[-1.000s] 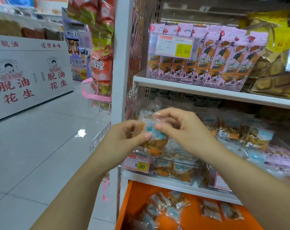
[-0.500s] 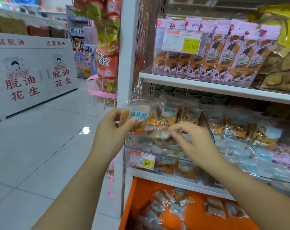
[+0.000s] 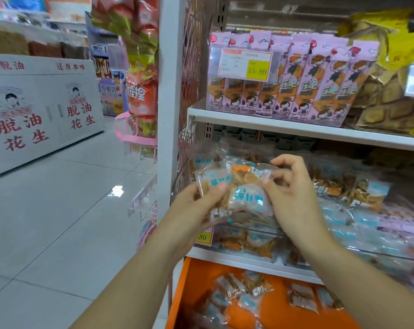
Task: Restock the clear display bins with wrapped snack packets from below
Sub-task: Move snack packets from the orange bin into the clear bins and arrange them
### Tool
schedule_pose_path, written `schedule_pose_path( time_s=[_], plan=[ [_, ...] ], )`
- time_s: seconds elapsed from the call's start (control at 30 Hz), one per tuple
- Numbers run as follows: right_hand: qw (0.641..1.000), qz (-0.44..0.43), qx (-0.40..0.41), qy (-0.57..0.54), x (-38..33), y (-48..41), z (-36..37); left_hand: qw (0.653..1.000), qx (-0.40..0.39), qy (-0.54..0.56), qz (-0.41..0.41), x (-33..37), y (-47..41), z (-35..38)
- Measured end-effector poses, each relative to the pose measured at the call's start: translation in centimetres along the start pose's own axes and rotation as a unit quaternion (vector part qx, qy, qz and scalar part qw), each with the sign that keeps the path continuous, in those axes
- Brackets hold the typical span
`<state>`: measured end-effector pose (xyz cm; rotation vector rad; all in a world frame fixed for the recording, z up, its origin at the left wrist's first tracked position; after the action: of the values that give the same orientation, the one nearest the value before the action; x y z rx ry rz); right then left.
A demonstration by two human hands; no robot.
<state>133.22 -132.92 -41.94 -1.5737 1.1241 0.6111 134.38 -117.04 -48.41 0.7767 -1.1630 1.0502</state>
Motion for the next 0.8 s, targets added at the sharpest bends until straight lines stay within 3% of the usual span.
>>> schedule_pose_path(
  time_s=[0.17,0.3,0.4,0.53,0.63,0.7,0.77,0.8],
  plan=[
    [0.990,-0.016,-0.086,0.110,-0.5,-0.2,1.2,0.994,0.012,-0.103,0.018,0.2,-0.2,-0.4],
    [0.934,-0.072,-0.235,0.260,-2.5,-1.0,2.0,0.969,0.010,-0.237,0.073,1.6,-0.1,-0.7],
    [0.864,-0.103,-0.340,0.356,-3.2,-0.7,3.8,0.963,-0.011,-0.255,0.091,1.9,0.1,0.1],
    [0.851,-0.110,-0.336,0.389,-3.3,-0.9,3.6,0.971,-0.027,-0.227,0.075,1.4,0.0,0.0],
    [0.844,-0.090,-0.376,0.372,-2.3,-0.5,3.6,0.982,-0.026,-0.178,0.056,0.9,0.0,-0.3],
    [0.852,-0.059,-0.387,0.347,-1.5,-0.5,2.9,0.992,0.000,-0.112,0.055,1.0,0.0,-0.8],
    [0.920,0.002,-0.323,0.220,-1.1,-1.1,1.2,0.997,0.043,-0.036,0.054,1.0,0.1,-1.7],
    [0.958,0.037,-0.267,0.094,-0.8,-1.5,0.2,0.997,0.064,-0.016,0.051,0.9,0.1,-2.1]
  ],
)
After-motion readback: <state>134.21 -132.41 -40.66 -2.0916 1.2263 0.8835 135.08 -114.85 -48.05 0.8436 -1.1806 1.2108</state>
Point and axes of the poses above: each hand's wrist, its own y-axis away from the middle knuckle, its own z-axis out of the palm, x = y × z, the point moved 8 cm from there along -y, towards the middle knuckle, and after that the axes turned 8 degrees about -x, right-handed, at the moved point
